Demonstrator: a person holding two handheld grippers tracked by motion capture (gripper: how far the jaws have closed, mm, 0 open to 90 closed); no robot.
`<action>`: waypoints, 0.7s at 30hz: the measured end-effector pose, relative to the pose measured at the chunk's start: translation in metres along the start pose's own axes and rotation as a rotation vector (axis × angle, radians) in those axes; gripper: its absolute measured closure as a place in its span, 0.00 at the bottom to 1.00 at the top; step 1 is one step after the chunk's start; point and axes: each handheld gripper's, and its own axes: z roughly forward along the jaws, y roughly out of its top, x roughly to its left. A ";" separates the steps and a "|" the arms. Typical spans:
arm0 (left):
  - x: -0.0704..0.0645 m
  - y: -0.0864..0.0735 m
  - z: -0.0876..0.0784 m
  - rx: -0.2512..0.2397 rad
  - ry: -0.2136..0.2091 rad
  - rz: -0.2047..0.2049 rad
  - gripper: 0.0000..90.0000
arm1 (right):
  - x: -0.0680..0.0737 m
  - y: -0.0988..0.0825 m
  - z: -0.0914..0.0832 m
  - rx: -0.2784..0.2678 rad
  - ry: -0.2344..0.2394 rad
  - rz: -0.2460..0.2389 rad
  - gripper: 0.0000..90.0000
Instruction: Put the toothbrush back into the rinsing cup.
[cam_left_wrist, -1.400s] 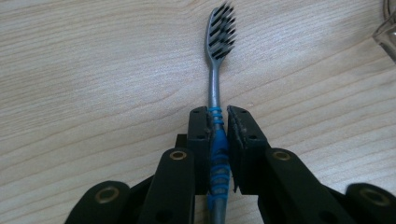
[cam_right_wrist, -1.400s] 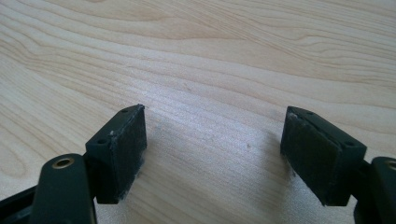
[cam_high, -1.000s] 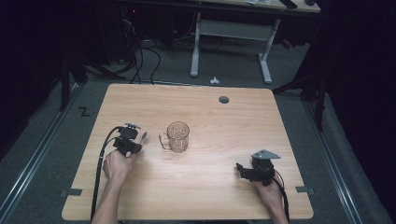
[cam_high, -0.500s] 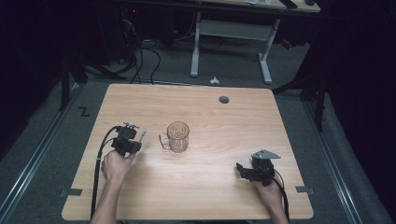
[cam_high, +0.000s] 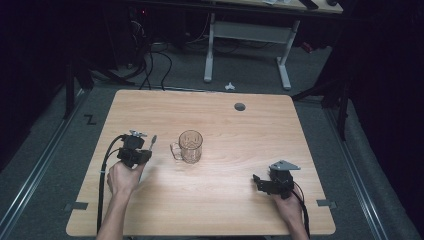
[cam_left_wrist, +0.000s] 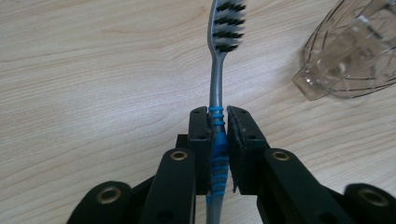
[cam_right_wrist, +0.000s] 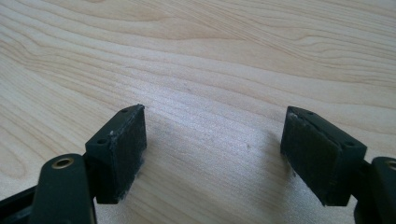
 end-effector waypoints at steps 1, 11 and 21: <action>0.000 0.000 -0.001 0.001 0.001 0.005 0.89 | 0.000 0.000 0.000 0.000 0.000 -0.001 0.25; -0.006 0.008 -0.014 -0.032 -0.021 0.023 0.89 | 0.000 0.000 0.000 0.000 -0.001 -0.001 0.25; -0.007 0.009 -0.019 -0.040 -0.027 0.023 0.89 | 0.000 0.000 0.000 0.000 -0.001 -0.001 0.25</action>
